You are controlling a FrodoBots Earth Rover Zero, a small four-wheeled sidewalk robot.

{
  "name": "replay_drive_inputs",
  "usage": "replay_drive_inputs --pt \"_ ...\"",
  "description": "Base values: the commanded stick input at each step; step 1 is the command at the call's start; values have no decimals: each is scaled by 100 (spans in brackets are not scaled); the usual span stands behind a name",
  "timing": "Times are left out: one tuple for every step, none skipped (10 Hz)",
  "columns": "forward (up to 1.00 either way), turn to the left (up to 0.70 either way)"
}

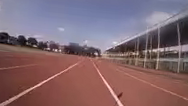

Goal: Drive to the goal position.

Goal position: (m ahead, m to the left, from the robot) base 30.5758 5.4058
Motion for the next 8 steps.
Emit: replay_drive_inputs --pt "70 0" --pt "70 0" --pt "70 0" --pt "70 0" --pt "70 0" --pt "70 0" --pt "70 0" --pt "70 0"
